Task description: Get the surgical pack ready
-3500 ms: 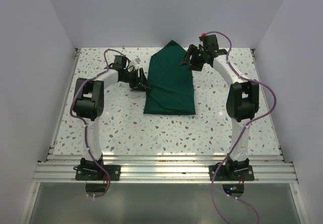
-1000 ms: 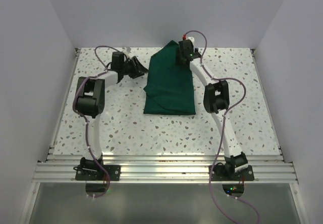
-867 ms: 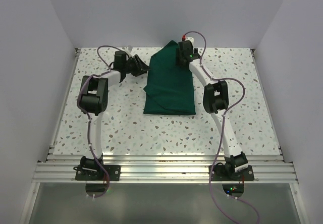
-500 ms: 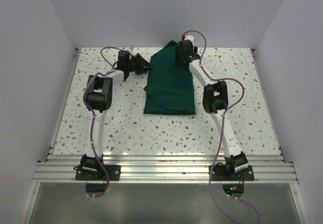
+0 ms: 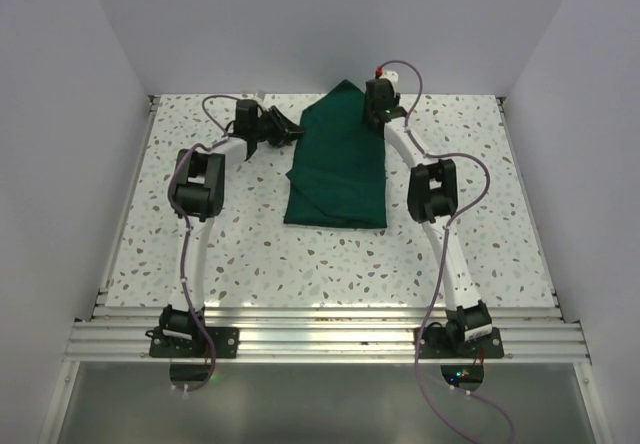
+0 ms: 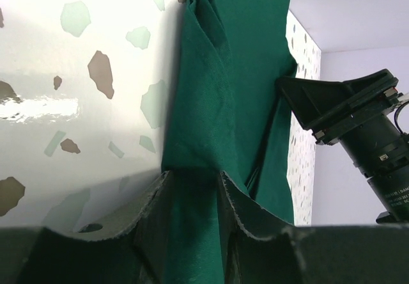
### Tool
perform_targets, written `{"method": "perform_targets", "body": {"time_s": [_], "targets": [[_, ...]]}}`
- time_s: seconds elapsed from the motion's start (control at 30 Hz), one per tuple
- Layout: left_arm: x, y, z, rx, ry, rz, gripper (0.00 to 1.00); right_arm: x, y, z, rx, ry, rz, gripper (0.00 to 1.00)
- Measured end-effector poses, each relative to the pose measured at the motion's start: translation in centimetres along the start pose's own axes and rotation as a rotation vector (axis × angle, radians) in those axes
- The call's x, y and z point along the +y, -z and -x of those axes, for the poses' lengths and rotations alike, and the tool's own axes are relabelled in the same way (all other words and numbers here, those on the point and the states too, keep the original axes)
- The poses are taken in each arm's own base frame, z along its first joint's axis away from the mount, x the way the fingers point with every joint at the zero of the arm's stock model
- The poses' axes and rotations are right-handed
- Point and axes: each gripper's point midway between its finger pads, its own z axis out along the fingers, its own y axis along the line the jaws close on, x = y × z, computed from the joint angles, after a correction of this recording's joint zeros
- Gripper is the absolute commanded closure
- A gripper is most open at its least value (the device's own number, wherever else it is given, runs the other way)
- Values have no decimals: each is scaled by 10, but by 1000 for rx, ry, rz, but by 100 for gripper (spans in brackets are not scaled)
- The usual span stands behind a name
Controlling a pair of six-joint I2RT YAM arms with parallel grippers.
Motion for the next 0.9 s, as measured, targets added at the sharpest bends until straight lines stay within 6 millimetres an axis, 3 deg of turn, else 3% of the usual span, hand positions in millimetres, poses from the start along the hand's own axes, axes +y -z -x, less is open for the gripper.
{"method": "perform_targets", "body": {"time_s": [0.5, 0.6, 0.73, 0.9], "targets": [[2, -4, 0, 13, 18, -1, 65, -22, -7, 5, -11, 3, -44, 44], [1, -4, 0, 16, 19, 0, 65, -29, -9, 6, -11, -4, -54, 40], [0, -3, 0, 27, 14, -8, 58, -36, -12, 8, -6, -22, -43, 26], [-5, -1, 0, 42, -19, -42, 49, -29, -12, 9, 14, -101, 34, 17]]}}
